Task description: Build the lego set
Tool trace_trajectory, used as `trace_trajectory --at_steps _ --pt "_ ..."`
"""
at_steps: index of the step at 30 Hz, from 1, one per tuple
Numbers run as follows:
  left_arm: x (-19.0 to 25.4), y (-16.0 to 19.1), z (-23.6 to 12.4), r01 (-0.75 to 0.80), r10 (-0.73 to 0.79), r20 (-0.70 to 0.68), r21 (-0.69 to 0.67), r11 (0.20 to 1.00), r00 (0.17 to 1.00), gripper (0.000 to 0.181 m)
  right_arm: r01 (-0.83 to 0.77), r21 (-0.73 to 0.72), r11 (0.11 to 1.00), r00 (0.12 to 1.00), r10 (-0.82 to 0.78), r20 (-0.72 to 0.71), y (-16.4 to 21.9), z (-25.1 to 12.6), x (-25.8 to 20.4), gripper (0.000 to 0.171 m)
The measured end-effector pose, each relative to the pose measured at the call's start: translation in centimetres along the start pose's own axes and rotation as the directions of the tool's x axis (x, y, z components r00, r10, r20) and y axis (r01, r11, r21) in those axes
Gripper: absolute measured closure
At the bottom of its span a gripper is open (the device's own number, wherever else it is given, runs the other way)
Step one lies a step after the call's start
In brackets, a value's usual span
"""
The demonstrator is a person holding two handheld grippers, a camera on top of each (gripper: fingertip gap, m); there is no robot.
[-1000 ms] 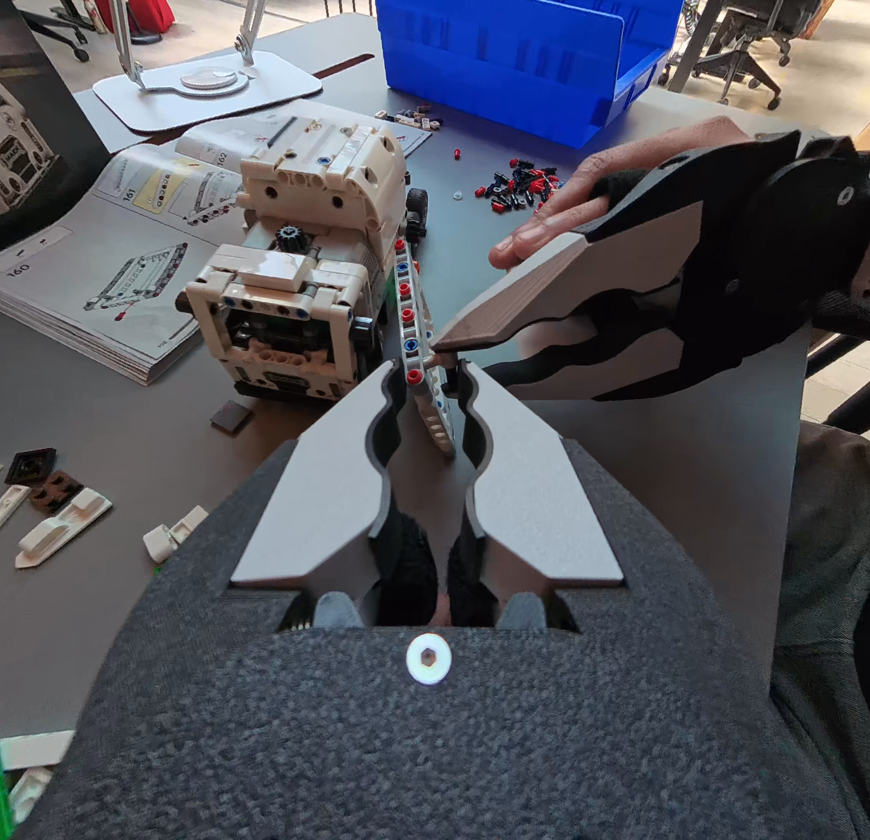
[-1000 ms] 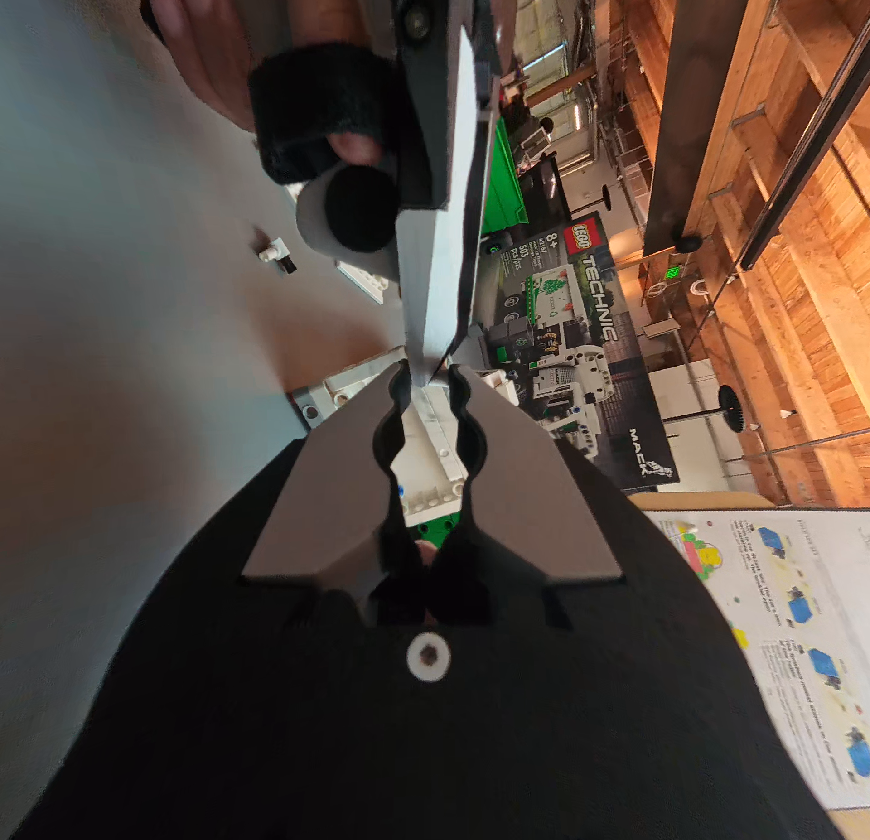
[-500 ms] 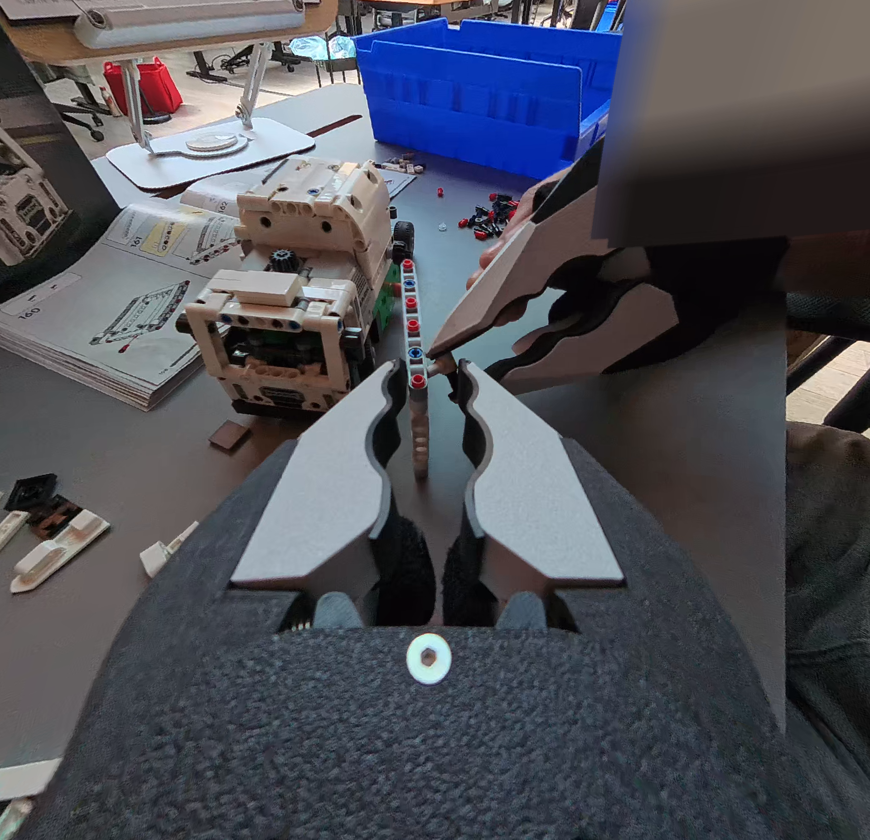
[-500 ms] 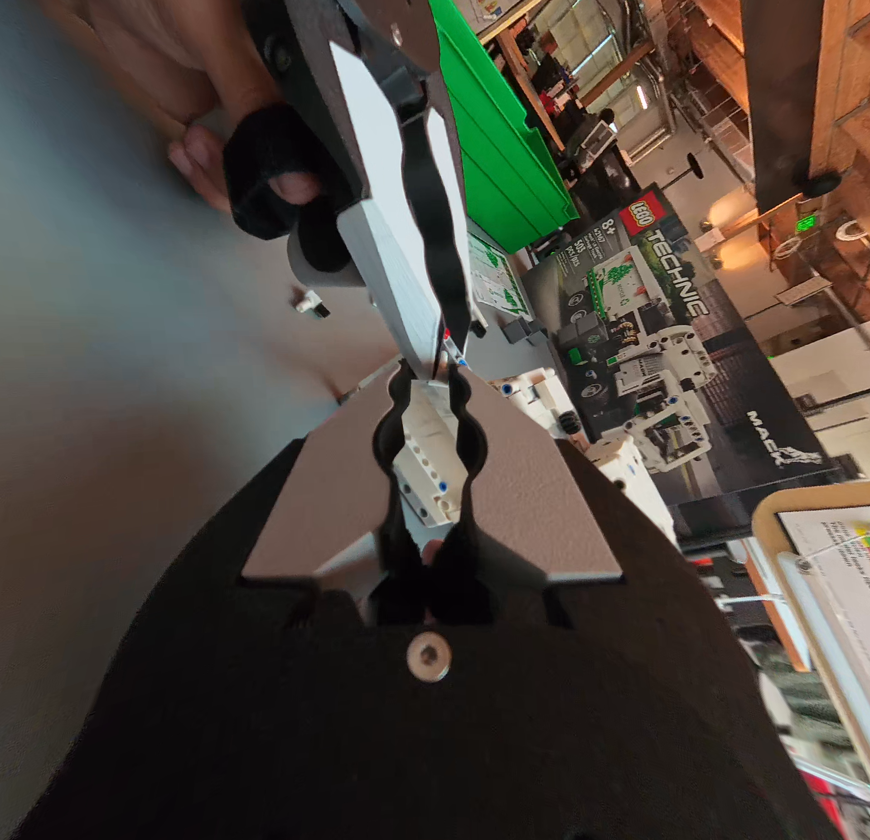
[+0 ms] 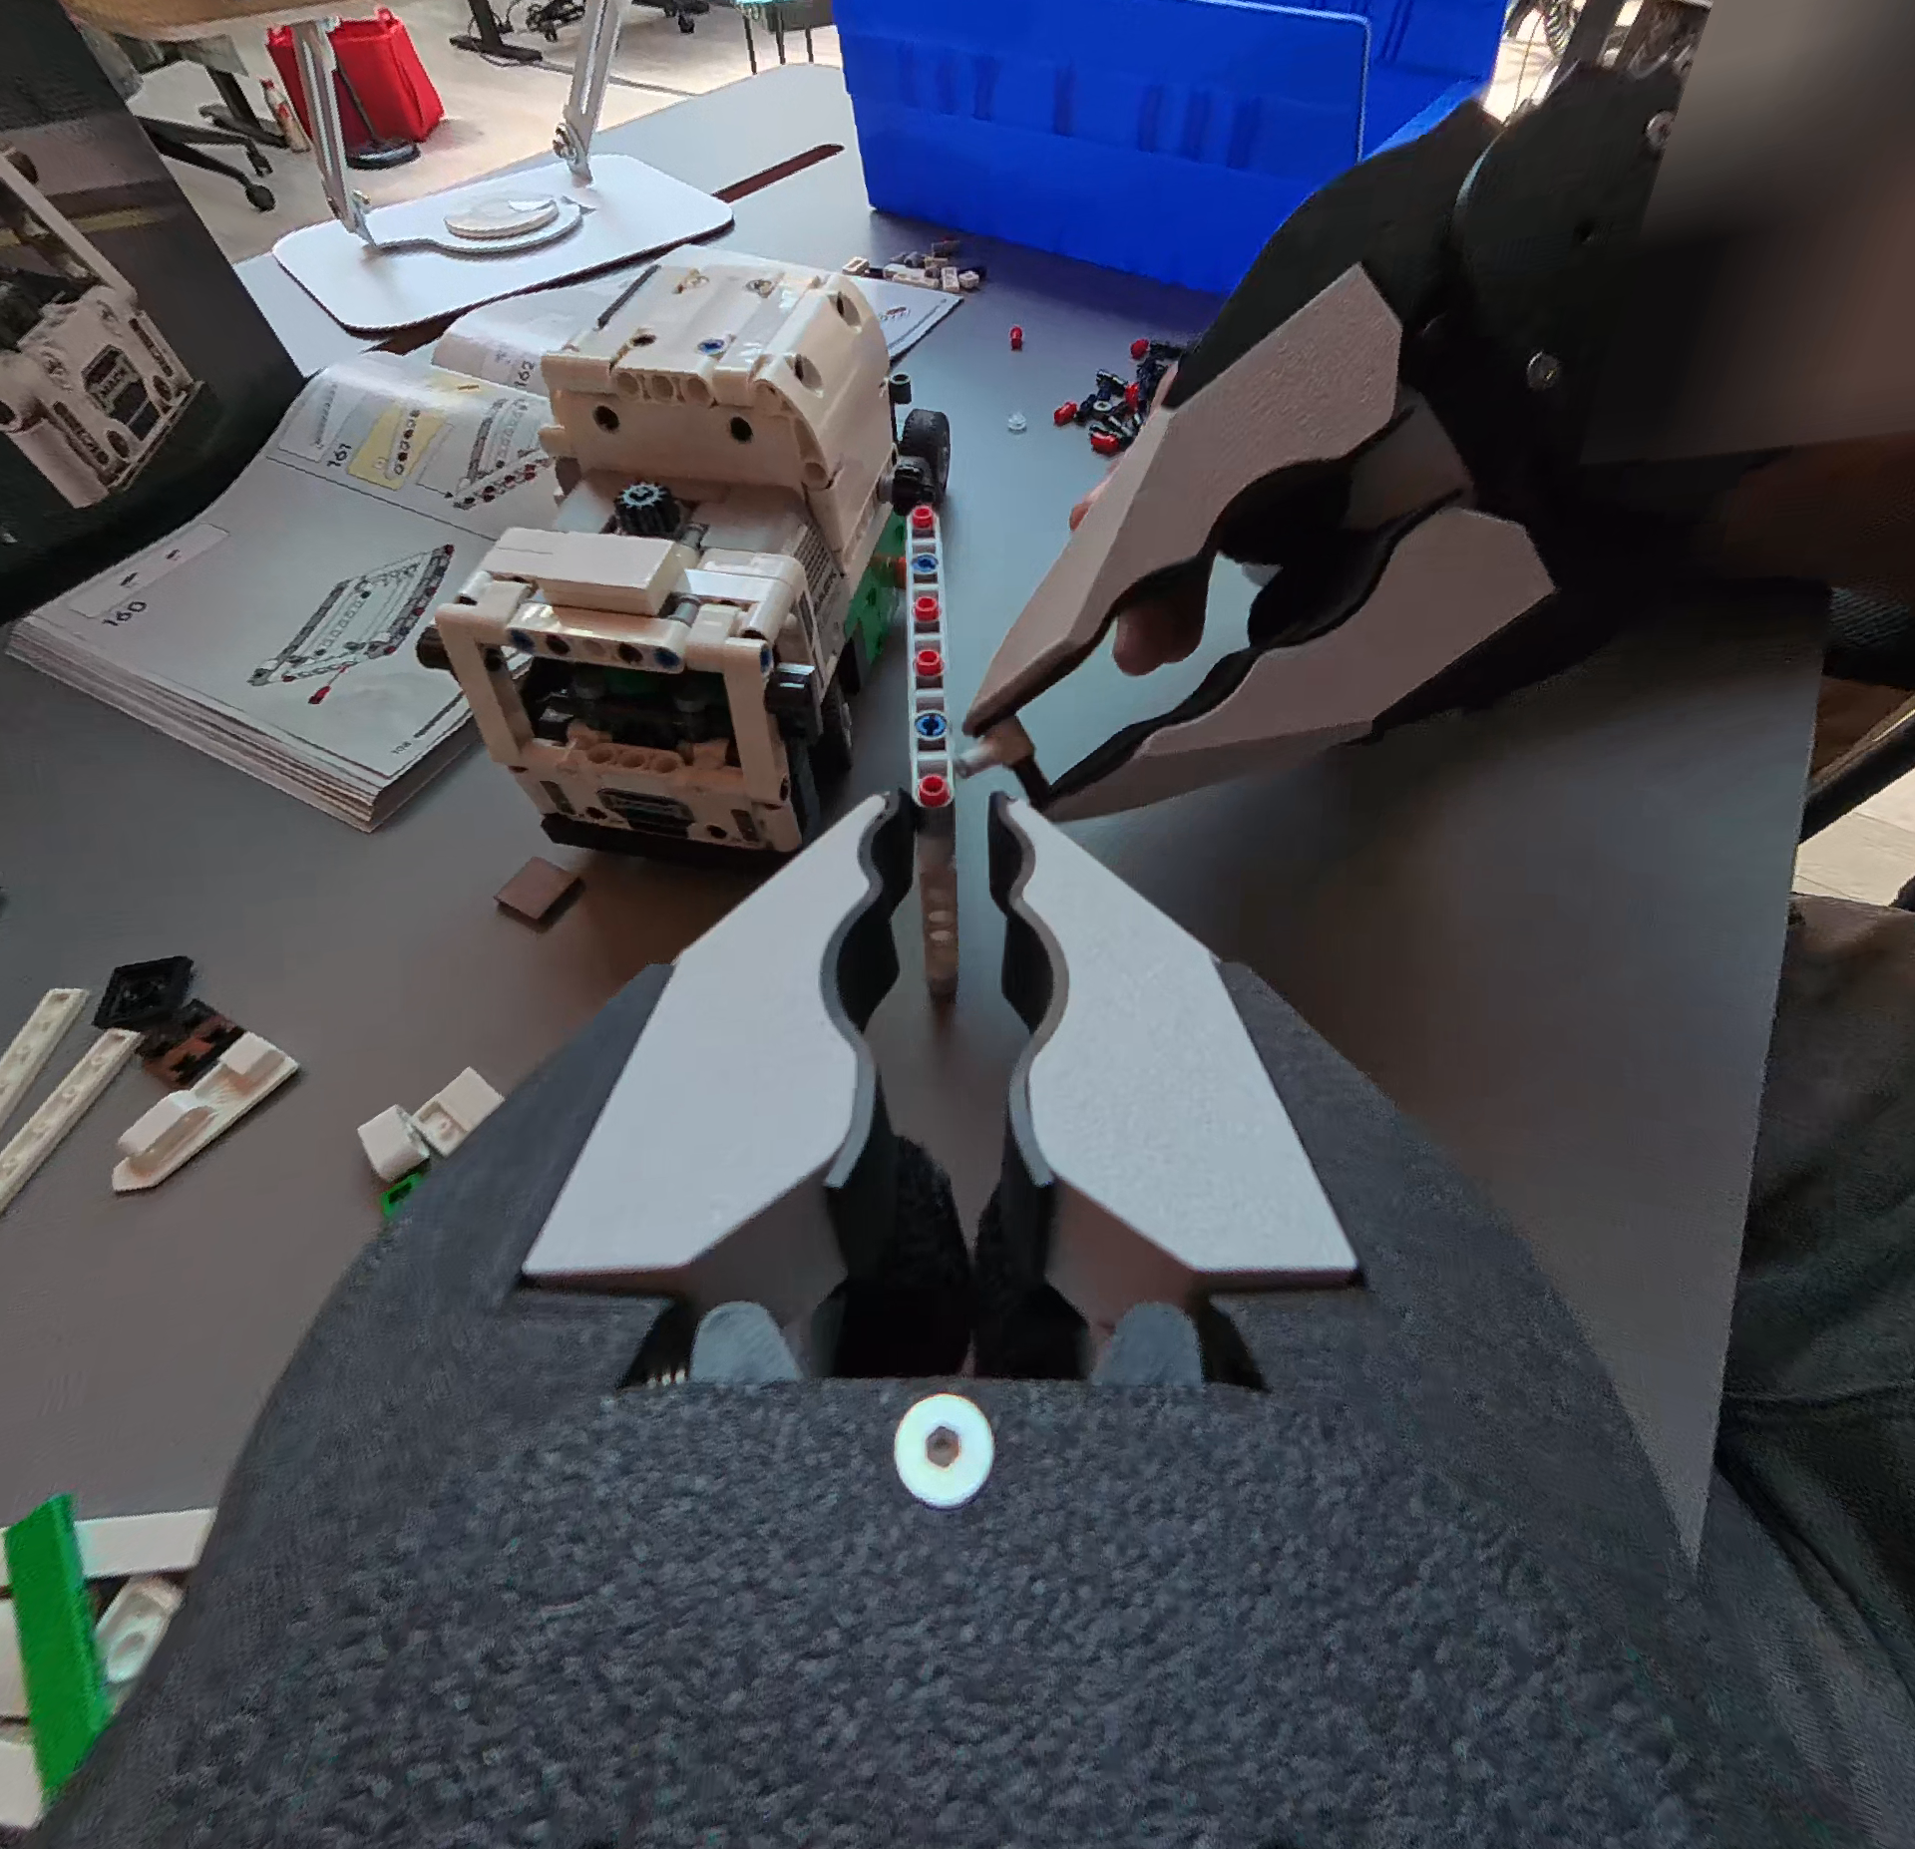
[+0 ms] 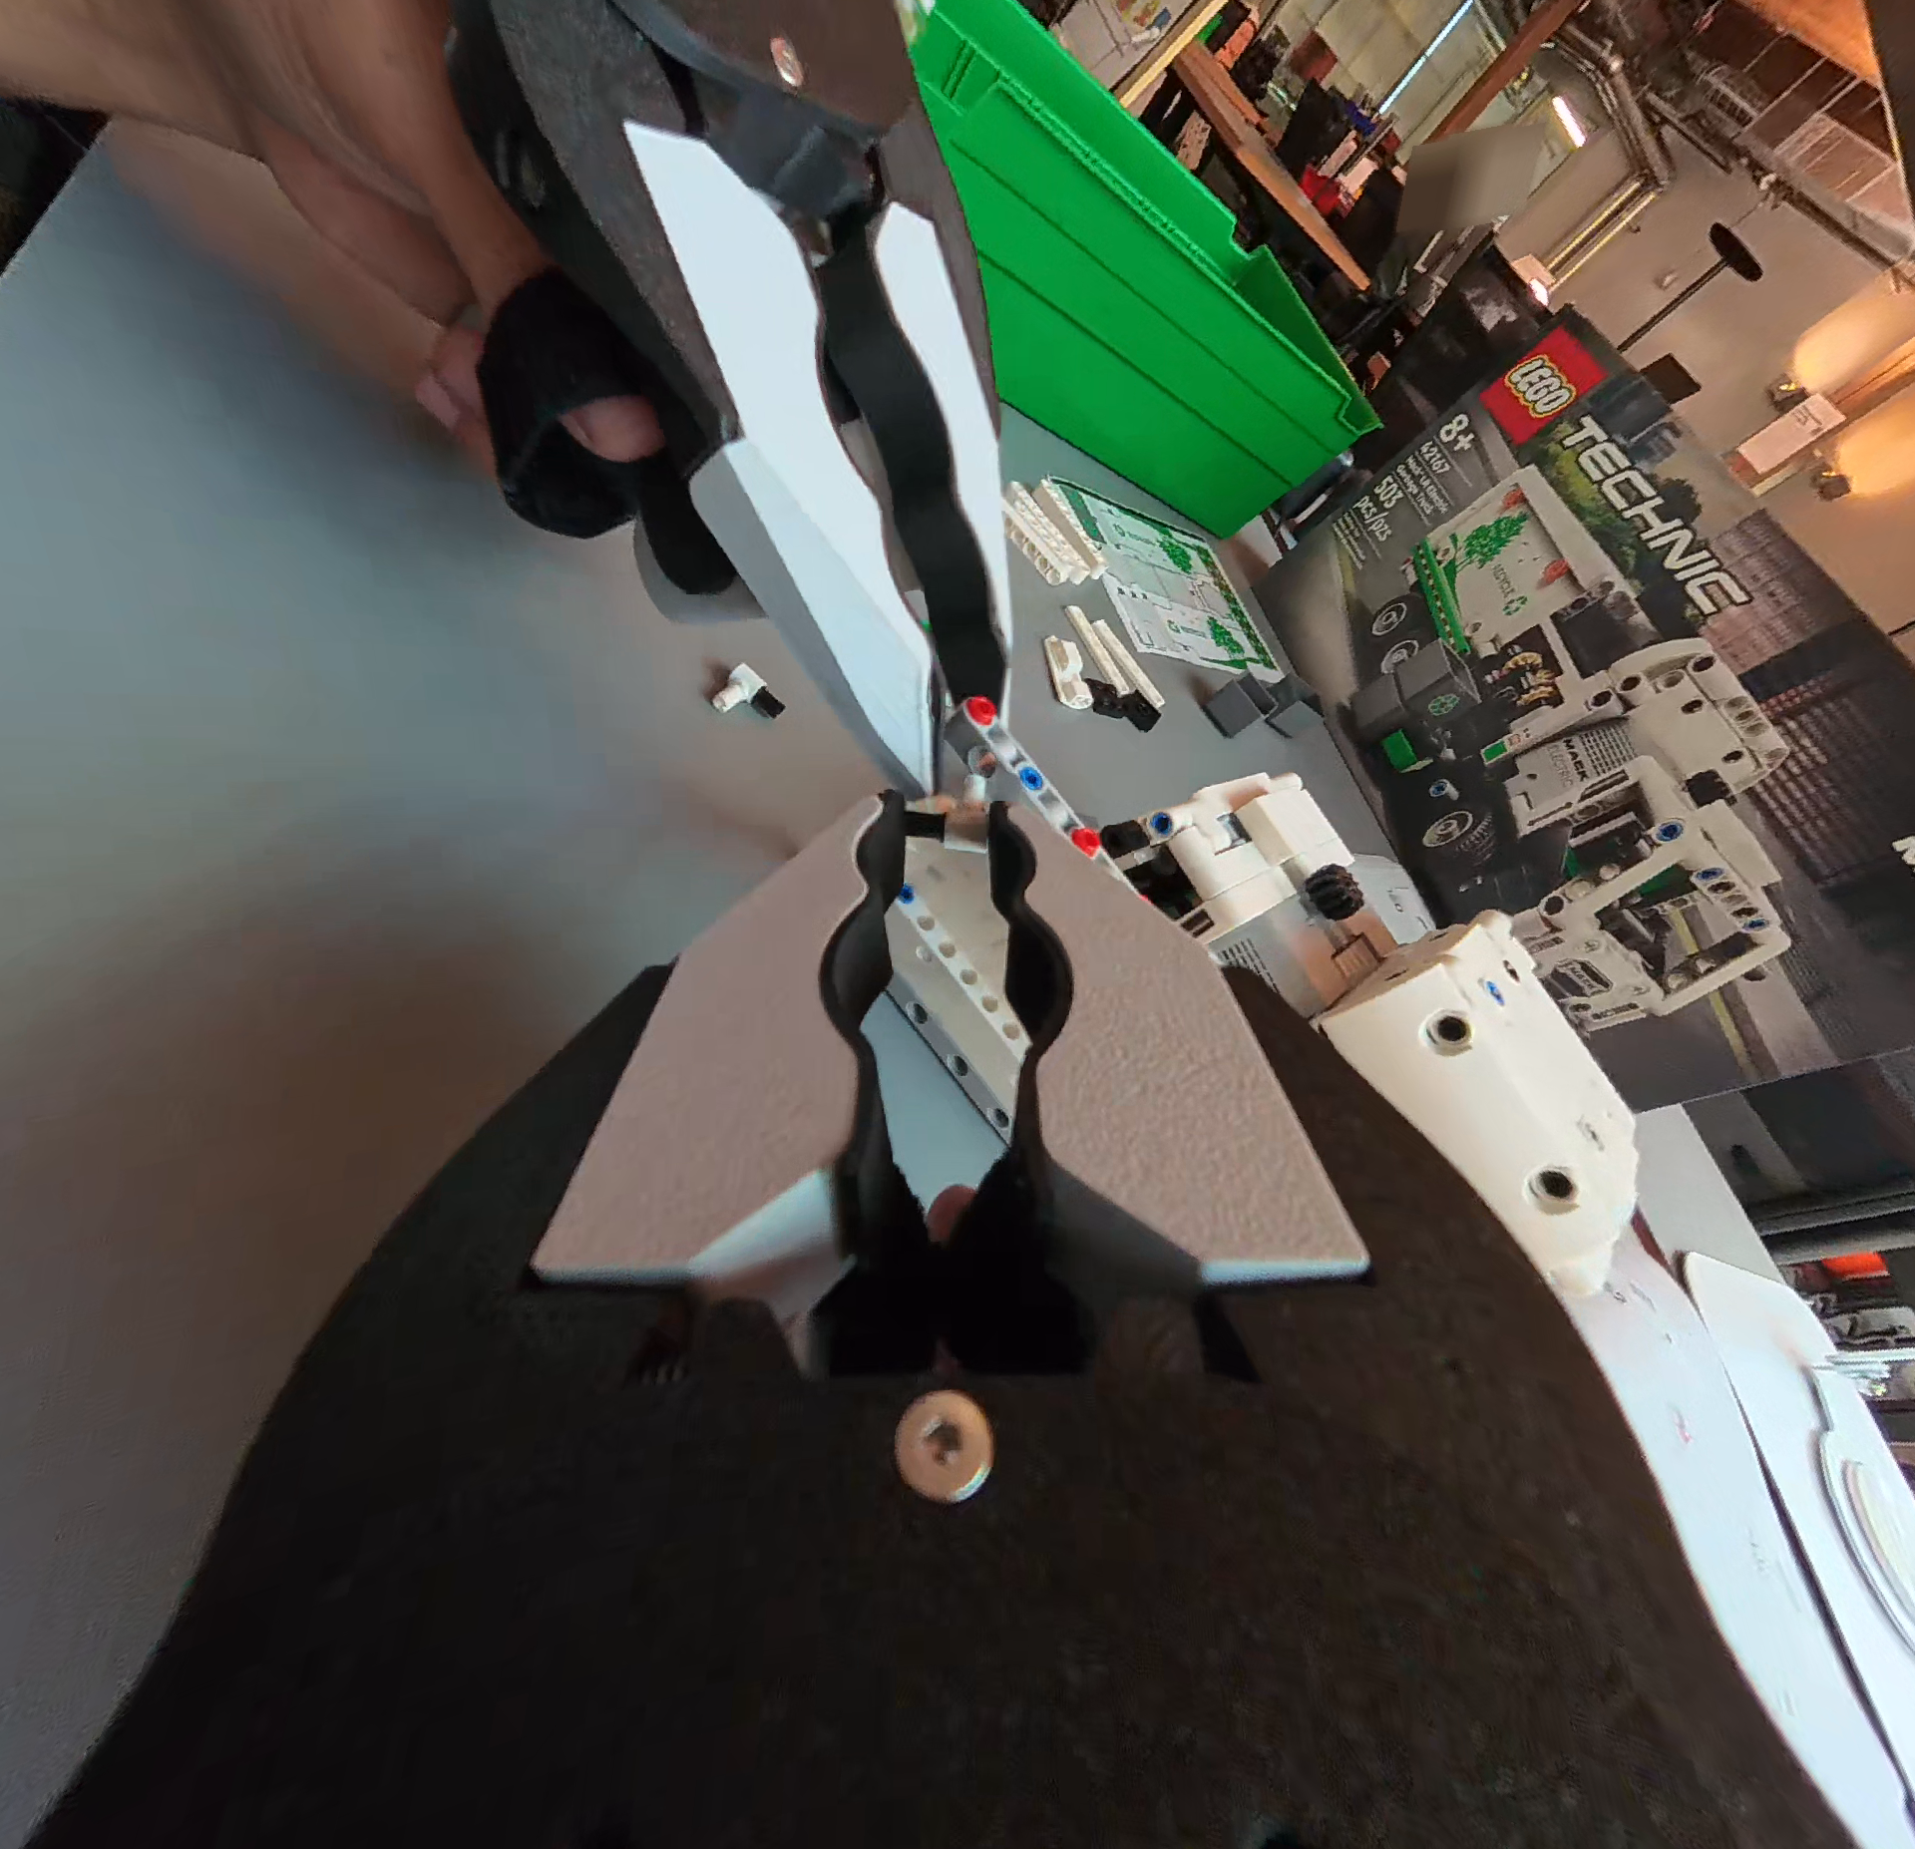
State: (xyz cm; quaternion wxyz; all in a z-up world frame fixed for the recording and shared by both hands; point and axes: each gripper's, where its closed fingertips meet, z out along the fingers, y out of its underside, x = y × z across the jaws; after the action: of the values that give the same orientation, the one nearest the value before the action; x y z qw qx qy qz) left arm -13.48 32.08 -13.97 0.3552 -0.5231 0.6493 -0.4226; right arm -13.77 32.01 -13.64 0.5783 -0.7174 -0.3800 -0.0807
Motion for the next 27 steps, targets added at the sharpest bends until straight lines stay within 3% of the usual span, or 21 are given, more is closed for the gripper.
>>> trace_trajectory --at_steps 9,13,20,27 --pt "-0.1 1.0 1.1 -0.047 0.049 0.042 -0.048 0.998 0.998 0.172 -0.229 -0.017 0.973 0.973 0.229 0.024 0.2 -0.4 0.8 0.157" --pt "-0.4 0.7 1.9 0.025 -0.021 0.087 -0.042 0.999 0.996 0.175 -0.438 -0.048 0.898 0.896 0.441 0.058 0.2 -0.6 0.8 0.157" --pt "-0.7 0.4 2.6 -0.133 0.144 0.211 -0.065 0.989 0.967 0.175 -0.627 -0.074 0.776 0.774 0.631 0.058 0.9 -0.7 0.6 0.157" --pt "0.2 0.4 2.5 0.104 -0.093 0.195 -0.049 0.993 0.976 0.175 -0.635 -0.041 0.771 0.77 0.636 0.04 0.8 -1.4 0.8 0.157"
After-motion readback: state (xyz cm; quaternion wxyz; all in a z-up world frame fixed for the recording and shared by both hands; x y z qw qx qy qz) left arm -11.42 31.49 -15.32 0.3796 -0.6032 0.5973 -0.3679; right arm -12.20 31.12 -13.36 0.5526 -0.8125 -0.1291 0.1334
